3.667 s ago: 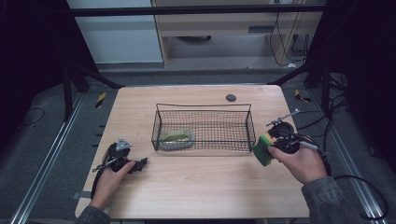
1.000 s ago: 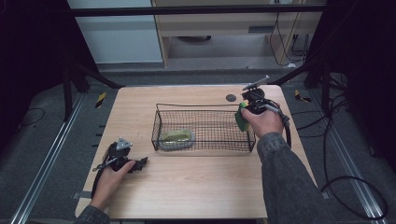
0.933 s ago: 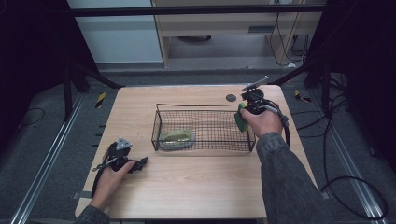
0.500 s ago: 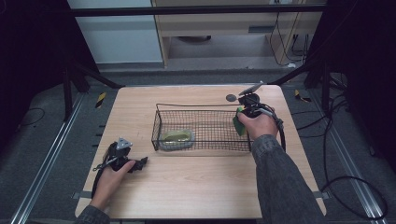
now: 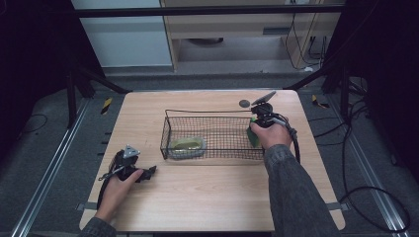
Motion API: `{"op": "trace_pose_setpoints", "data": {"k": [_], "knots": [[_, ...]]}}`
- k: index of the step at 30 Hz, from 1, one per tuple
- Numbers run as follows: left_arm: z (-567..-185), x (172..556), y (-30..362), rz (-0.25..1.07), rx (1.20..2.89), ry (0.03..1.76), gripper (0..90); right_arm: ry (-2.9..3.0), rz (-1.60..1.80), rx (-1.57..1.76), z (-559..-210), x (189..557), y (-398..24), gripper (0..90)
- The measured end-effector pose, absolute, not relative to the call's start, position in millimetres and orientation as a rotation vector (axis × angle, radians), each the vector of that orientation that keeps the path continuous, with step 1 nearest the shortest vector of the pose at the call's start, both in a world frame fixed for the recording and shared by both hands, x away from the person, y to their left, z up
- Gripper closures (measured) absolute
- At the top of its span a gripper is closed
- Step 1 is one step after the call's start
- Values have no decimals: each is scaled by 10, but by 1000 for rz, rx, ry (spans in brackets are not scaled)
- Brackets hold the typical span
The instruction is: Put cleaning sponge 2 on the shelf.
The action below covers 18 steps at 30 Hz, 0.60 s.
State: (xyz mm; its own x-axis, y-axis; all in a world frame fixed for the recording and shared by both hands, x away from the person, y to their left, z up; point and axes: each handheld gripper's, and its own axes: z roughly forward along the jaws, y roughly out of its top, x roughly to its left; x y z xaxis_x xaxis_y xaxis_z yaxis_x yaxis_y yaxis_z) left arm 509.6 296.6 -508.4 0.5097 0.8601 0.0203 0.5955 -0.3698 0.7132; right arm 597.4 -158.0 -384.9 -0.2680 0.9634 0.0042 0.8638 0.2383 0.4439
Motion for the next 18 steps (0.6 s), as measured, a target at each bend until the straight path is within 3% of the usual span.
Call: {"op": "trace_pose_setpoints", "data": {"k": [18], "knots": [[-5084, 5101, 2963, 521, 2097, 1185, 0, 2263, 492, 1721, -3988, 5998, -1568, 635]]}}
